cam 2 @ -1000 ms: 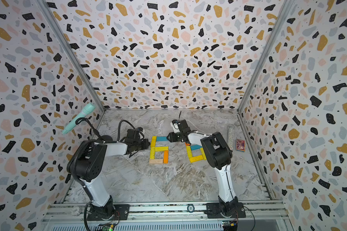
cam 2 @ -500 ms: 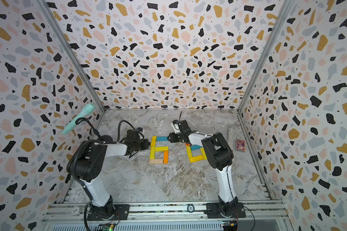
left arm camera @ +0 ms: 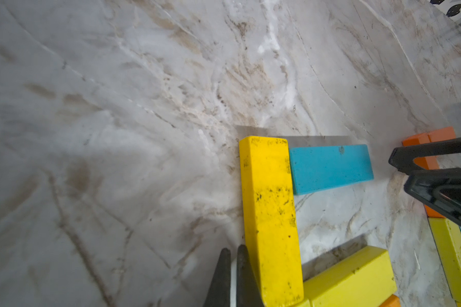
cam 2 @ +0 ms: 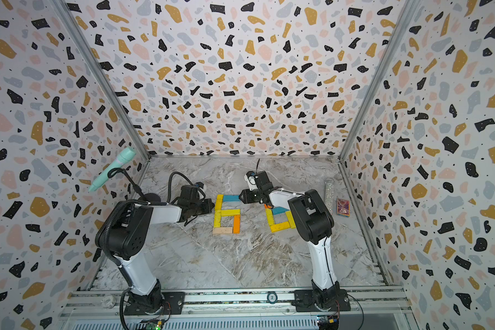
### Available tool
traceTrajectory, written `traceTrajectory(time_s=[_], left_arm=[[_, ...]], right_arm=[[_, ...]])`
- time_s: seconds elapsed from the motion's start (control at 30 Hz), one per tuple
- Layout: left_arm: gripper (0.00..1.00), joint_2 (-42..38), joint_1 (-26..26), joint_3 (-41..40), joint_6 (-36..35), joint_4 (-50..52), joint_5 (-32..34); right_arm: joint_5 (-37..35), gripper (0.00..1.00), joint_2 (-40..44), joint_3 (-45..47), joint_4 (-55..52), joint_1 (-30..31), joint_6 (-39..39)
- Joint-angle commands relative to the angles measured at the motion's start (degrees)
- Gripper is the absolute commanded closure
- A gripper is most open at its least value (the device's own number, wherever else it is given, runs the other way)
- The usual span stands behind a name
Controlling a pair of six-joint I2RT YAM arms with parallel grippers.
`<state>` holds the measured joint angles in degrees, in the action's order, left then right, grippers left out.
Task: Assemble the number 6 with building blocks
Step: Adjust the building block at the center of the board.
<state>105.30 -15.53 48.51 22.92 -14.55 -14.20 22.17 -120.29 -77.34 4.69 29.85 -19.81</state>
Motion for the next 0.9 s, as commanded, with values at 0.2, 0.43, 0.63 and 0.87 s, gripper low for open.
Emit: traceTrajectory(time_s=[0.2,0.43,0.63,0.87], left_arm=[[1.00,2.95,-0.53,-2.54,-0.59,12.25,5.33],[1.00,2.38,-0.56,-1.58,0.09,15.20,6.86],[1.00,0.95,-0.60,-1.82,-0.07,16.65,7.42],[1.00,0.17,-1.71,-2.97,-0.33,14.81,5.03]], right_arm=[[-1.43,0.52,4.09,0.08,-0.73,0.24,1.29],[-2.13,0.52,4.80,-0.18,-1.48,0.28,1.94],[-2.32,0.52,5.20,-0.28,-1.62,0.32,2.16],[-2.13,0.52,5.24,-0.09,-1.56,0.43,2.04]])
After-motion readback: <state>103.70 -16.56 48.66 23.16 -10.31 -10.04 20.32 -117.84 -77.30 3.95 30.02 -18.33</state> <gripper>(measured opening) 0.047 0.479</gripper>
